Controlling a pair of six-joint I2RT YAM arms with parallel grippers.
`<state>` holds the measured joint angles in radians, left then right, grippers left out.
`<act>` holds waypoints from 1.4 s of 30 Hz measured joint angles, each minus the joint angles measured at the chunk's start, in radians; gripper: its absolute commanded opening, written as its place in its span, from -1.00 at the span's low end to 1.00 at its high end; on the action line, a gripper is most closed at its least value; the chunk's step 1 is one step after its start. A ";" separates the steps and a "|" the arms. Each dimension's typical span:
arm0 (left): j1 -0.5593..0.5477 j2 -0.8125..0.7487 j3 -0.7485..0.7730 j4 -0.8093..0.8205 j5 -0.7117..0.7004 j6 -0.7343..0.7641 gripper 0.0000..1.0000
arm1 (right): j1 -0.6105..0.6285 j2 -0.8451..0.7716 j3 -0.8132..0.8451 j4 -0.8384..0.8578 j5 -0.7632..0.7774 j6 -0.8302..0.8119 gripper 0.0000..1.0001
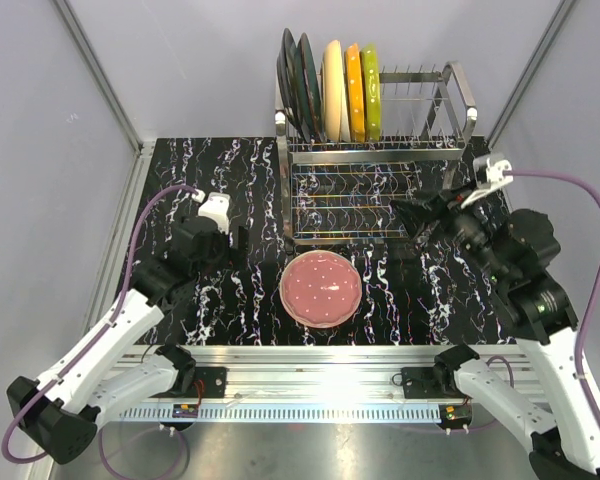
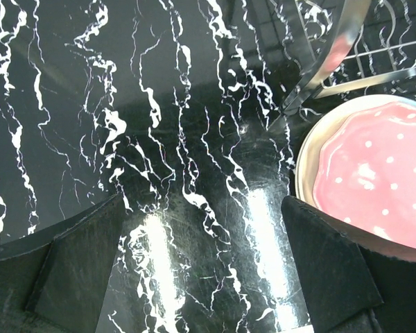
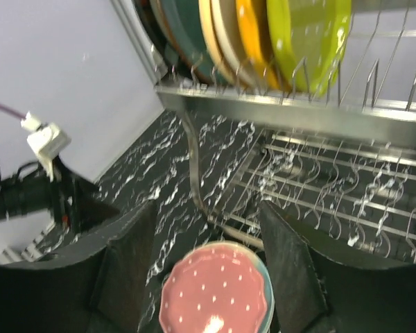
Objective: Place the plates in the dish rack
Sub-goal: Grab a plate with the right arm
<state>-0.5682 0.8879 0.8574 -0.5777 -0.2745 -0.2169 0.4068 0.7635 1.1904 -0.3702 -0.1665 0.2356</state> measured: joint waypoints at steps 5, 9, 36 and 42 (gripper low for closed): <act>0.003 0.019 0.000 -0.004 -0.003 0.000 0.98 | 0.000 -0.094 -0.107 -0.039 -0.063 0.025 0.13; 0.008 0.029 0.000 -0.005 -0.003 0.000 0.98 | 0.001 -0.134 -0.256 -0.027 -0.089 0.063 0.12; -0.005 0.289 0.031 0.005 0.330 -0.080 0.98 | 0.686 0.397 -0.484 0.119 0.325 0.167 0.01; -0.005 0.202 0.025 0.006 0.276 -0.080 0.98 | 0.719 0.592 -0.401 0.168 0.350 0.119 0.01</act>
<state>-0.5732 1.0897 0.8822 -0.5720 0.0017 -0.2966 1.1255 1.3552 0.7895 -0.2024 0.1837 0.3546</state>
